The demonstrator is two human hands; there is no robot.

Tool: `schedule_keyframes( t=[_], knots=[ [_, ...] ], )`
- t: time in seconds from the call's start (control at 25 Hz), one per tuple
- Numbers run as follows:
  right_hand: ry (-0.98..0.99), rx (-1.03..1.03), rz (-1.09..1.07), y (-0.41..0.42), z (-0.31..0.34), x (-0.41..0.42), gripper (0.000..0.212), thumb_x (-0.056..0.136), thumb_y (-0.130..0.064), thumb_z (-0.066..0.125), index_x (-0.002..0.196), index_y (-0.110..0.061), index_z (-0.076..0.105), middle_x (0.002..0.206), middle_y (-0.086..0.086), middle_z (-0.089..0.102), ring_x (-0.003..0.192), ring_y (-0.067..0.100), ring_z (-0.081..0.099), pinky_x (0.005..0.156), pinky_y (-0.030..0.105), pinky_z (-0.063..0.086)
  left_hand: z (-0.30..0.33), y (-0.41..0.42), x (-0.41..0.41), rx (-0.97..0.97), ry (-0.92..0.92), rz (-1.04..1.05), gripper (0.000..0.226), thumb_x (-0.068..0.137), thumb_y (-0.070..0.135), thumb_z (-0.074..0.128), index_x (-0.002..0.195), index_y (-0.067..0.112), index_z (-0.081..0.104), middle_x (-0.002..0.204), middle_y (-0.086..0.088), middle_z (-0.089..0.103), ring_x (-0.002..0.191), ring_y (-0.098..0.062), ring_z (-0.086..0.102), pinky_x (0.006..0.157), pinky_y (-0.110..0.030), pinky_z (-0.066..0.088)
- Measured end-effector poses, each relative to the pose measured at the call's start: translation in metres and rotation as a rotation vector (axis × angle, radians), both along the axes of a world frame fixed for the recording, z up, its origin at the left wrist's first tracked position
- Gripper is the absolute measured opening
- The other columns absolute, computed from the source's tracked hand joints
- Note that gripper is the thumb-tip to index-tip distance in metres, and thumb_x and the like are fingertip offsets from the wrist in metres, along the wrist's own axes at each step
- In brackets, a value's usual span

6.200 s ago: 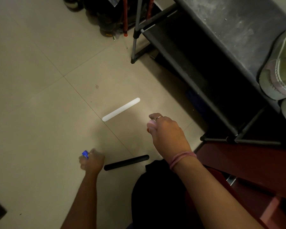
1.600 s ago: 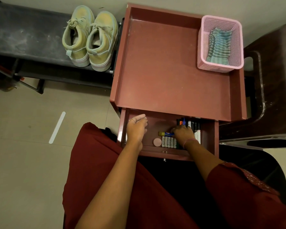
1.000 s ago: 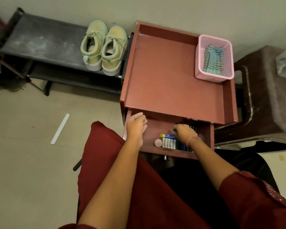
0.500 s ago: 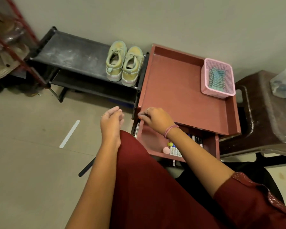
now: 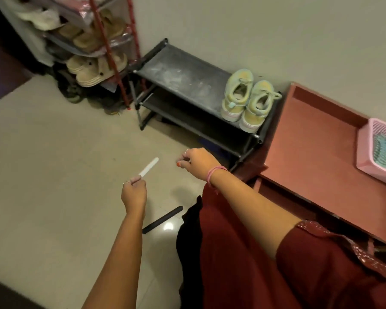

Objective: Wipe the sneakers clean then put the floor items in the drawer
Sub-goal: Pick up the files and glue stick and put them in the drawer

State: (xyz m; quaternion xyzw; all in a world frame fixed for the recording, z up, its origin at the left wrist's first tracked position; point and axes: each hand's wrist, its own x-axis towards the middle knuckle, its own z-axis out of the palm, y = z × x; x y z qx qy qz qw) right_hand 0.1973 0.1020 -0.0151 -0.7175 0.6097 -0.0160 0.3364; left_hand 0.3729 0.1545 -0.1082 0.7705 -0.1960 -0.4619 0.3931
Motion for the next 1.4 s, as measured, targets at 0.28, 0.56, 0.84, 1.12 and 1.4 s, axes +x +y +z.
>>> schedule_keyframes(
  t=[0.28,0.56,0.84,1.12,1.4],
  knots=[
    [0.148,0.191,0.110,-0.035,-0.082,0.060,0.017,0.089,-0.011,0.053,0.095,-0.016,0.068,0.101,0.003,0.067,0.093,0.023,0.061,0.082,0.033,0.050,-0.140,0.042,0.041,0.313,-0.338,-0.472,0.022,0.086,0.000,0.048,0.104,-0.006,0.058,0.113,-0.020,0.056,0.102,-0.035,0.058,0.085,-0.037,0.049],
    [0.328,0.234,0.308,-0.042,-0.152,0.069,0.022,0.095,-0.022,0.051,0.114,-0.024,0.061,0.116,0.002,0.061,0.099,0.022,0.059,0.082,0.031,0.048,-0.219,0.067,0.036,0.635,-0.654,-1.243,0.052,0.097,0.014,0.037,0.148,0.009,0.027,0.161,-0.010,-0.004,0.148,-0.025,0.001,0.117,-0.051,0.012],
    [0.361,0.195,0.364,-0.059,-0.165,0.073,0.030,0.096,-0.019,0.050,0.125,-0.024,0.055,0.117,0.004,0.061,0.101,0.024,0.060,0.081,0.034,0.050,-0.277,0.066,0.022,0.724,-0.578,-1.414,0.051,0.095,0.019,0.041,0.145,0.014,0.036,0.159,-0.010,-0.021,0.148,-0.026,-0.014,0.115,-0.062,0.001],
    [0.390,0.219,0.329,-0.067,-0.168,0.065,0.033,0.097,-0.020,0.046,0.129,-0.026,0.051,0.118,0.002,0.060,0.104,0.023,0.058,0.082,0.034,0.049,-0.299,0.063,0.014,0.740,-0.391,-1.373,0.055,0.097,0.044,0.044,0.140,0.011,0.044,0.158,-0.010,-0.025,0.148,-0.023,-0.015,0.112,-0.065,0.000],
    [0.379,0.214,0.375,-0.064,-0.172,0.067,0.034,0.097,-0.017,0.047,0.129,-0.026,0.050,0.116,0.001,0.060,0.104,0.023,0.058,0.083,0.035,0.048,-0.295,0.073,0.007,0.614,-0.531,-1.329,0.050,0.098,0.040,0.040,0.134,0.006,0.046,0.153,-0.014,0.011,0.144,-0.028,0.015,0.114,-0.061,-0.002]
  ],
)
